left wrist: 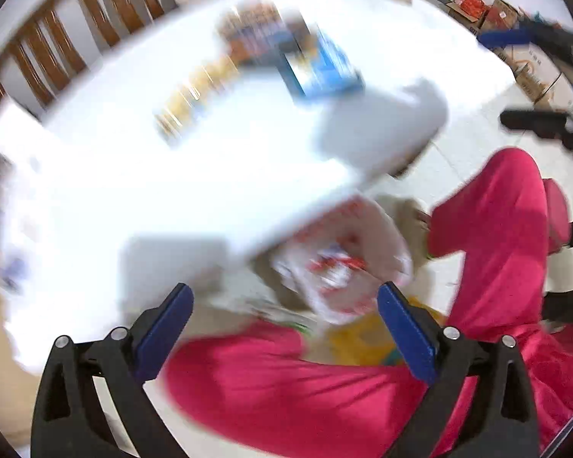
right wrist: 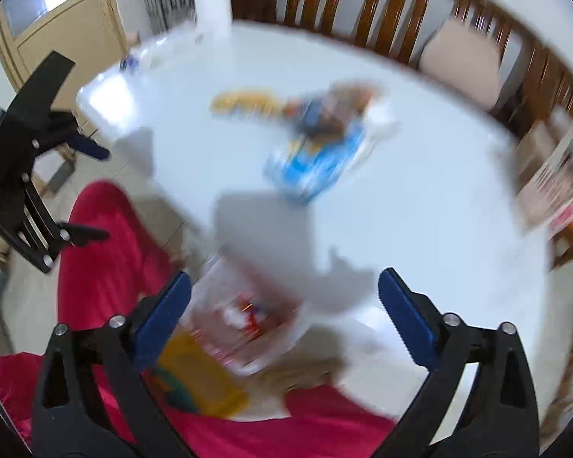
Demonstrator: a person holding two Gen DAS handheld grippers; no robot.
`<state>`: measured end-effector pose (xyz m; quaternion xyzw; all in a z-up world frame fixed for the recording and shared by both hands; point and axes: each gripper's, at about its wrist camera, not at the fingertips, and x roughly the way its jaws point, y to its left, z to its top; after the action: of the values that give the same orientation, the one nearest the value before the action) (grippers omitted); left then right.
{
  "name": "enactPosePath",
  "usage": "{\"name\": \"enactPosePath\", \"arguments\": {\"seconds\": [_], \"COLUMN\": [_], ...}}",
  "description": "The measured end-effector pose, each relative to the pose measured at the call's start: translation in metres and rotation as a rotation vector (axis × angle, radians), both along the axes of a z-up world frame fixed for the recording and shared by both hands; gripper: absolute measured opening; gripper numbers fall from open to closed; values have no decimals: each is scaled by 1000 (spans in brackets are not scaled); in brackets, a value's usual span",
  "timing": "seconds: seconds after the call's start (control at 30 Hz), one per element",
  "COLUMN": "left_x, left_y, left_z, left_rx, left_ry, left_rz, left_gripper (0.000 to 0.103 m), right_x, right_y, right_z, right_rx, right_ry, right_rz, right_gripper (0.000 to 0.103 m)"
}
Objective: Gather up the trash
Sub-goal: 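Raise both tools back over the table toward the remaining items, then grasp the purple snack box with the right tool while the left tool grasps the yellow wrapper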
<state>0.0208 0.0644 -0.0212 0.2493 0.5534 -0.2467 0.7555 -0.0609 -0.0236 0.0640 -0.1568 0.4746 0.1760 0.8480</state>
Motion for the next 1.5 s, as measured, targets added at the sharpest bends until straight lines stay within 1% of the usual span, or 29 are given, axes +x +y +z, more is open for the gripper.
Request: {"name": "enactPosePath", "arguments": {"seconds": [0.07, 0.1, 0.13, 0.23, 0.27, 0.37, 0.5, 0.57, 0.7, 0.83, 0.9, 1.03, 1.2, 1.3, 1.4, 1.5], "left_x": [15, 21, 28, 50, 54, 66, 82, 88, 107, 126, 134, 151, 163, 172, 175, 179], "left_y": [-2, -3, -4, -9, -11, -22, -31, -35, -44, -53, -56, -56, -56, -57, -59, -62], "left_z": [30, 40, 50, 68, 72, 82, 80, 78, 61, 32, 20, -2, -21, -31, -39, -48], "left_rx": [6, 13, 25, 66, 69, 59, 120, 135, 138, 167, 168, 149, 152, 132, 118, 113], "left_ry": [-31, -36, -43, -54, -52, -36, -40, -40, 5, 51, 74, 139, 169, 200, 206, 211], "left_rz": [-60, -93, -121, -160, -177, -263, -333, -356, -385, -404, -414, -398, -408, -402, -410, -423], "left_gripper": [95, 95, 95, 95, 95, 95, 95, 95, 95, 95, 95, 95, 95, 95, 95, 95], "right_x": [16, 26, 32, 57, 67, 93, 124, 136, 167, 196, 208, 223, 243, 255, 269, 284], "right_y": [1, 1, 1, 1, 2, 3, 2, 1, 4, 10, 13, 18, 25, 31, 34, 37], "right_z": [35, 53, 63, 92, 101, 119, 130, 132, 122, 96, 83, 64, 47, 36, 18, -6], "right_rx": [-27, -18, -4, 34, 34, 7, -24, -28, -58, -86, -99, -127, -150, -161, -185, -225], "right_ry": [-52, -64, -63, -64, -68, -91, -113, -112, -91, -28, 0, 45, 90, 106, 137, 178], "right_rz": [13, 25, 33, 49, 54, 59, 66, 73, 86, 113, 128, 147, 178, 191, 201, 203], "right_gripper": [97, 97, 97, 97, 97, 97, 97, 97, 97, 97, 97, 97, 97, 97, 97, 97]}}
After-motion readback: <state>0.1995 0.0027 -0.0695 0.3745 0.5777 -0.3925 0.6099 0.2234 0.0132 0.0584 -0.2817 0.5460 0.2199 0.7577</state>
